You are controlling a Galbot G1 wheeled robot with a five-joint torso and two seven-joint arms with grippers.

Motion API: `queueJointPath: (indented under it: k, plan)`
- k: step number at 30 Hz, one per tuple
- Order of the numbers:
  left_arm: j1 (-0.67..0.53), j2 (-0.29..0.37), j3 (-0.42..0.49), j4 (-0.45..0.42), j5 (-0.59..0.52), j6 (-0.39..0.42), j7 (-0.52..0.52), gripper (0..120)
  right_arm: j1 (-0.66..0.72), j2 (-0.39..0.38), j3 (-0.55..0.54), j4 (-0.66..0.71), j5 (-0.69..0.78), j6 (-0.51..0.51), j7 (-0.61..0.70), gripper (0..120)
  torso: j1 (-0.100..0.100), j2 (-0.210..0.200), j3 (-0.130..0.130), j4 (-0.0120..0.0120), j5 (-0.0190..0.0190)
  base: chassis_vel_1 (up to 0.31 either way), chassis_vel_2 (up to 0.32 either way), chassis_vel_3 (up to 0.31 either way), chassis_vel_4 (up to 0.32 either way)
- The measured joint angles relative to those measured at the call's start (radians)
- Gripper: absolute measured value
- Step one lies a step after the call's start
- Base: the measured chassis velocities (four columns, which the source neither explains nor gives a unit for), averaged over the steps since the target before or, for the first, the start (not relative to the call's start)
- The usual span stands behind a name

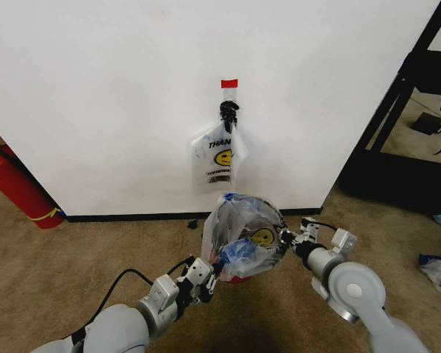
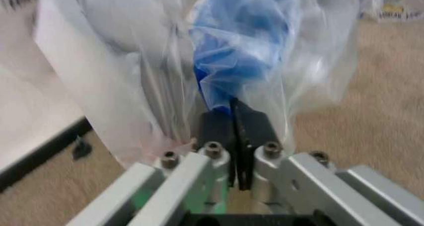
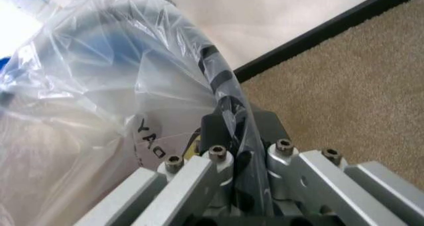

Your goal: Pick up the garbage bag from the wall and place it over the trash bin.

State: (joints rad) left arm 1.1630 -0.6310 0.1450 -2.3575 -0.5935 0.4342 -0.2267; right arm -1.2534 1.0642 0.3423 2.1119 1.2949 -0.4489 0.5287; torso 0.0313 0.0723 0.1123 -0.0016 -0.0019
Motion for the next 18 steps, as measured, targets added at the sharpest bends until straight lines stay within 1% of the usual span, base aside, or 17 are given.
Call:
queueJointPath:
  k: [4, 5, 6, 8, 11, 13, 14, 17, 18]
  plan:
    - [0.005, 0.030, -0.074, -0.055, 0.000, 0.022, -0.004, 23, 0.003, -0.002, -0.006, -0.012, -0.027, 0.001, -0.013, 0, 0.000, 0.000, 0.000, 0.0000, 0.0003, 0.000, 0.000, 0.000, 0.000]
    - [0.010, 0.037, -0.090, -0.066, 0.000, 0.030, -0.007, 25, 0.004, -0.001, -0.008, -0.016, -0.033, 0.002, -0.014, 0, 0.000, 0.000, 0.000, 0.0000, 0.0003, 0.000, 0.000, 0.000, 0.000]
    - [0.017, 0.045, -0.104, -0.079, 0.000, 0.038, -0.015, 30, 0.005, -0.001, -0.011, -0.019, -0.039, 0.002, -0.016, 0, 0.000, 0.000, 0.000, 0.0000, 0.0002, 0.000, 0.000, 0.000, 0.000]
    - [0.023, 0.051, -0.114, -0.089, 0.000, 0.043, -0.027, 32, 0.006, 0.000, -0.013, -0.021, -0.043, 0.003, -0.017, 0, 0.000, 0.000, 0.000, -0.0001, 0.0001, 0.000, 0.000, 0.000, 0.000]
    - [0.067, 0.077, -0.144, -0.133, 0.001, 0.048, -0.095, 47, 0.011, 0.001, -0.020, -0.027, -0.056, 0.005, -0.025, 0, 0.000, 0.000, 0.000, 0.0004, 0.0002, 0.000, 0.000, 0.000, 0.000]
    - [0.074, 0.080, -0.151, -0.143, 0.000, 0.046, -0.109, 54, 0.011, 0.001, -0.021, -0.029, -0.061, 0.006, -0.027, 0, 0.000, 0.000, 0.000, 0.0003, 0.0001, 0.000, 0.000, 0.000, 0.000]
    - [0.074, 0.080, -0.151, -0.143, 0.000, 0.046, -0.109, 54, 0.011, 0.001, -0.021, -0.029, -0.061, 0.006, -0.027, 0, 0.000, 0.000, 0.000, 0.0003, 0.0001, 0.000, 0.000, 0.000, 0.000]
    - [0.026, 0.069, -0.136, -0.139, -0.031, 0.039, -0.129, 68, 0.009, 0.001, -0.023, -0.029, -0.067, 0.007, -0.028, 0, 0.000, 0.000, 0.000, 0.0002, 0.0002, 0.000, 0.000, 0.000, 0.000]
    - [-0.023, 0.057, -0.122, -0.123, -0.068, 0.042, -0.138, 73, 0.006, 0.001, -0.024, -0.026, -0.070, 0.007, -0.029, 0, 0.000, 0.000, 0.000, 0.0002, 0.0001, 0.000, 0.000, 0.000, 0.000]
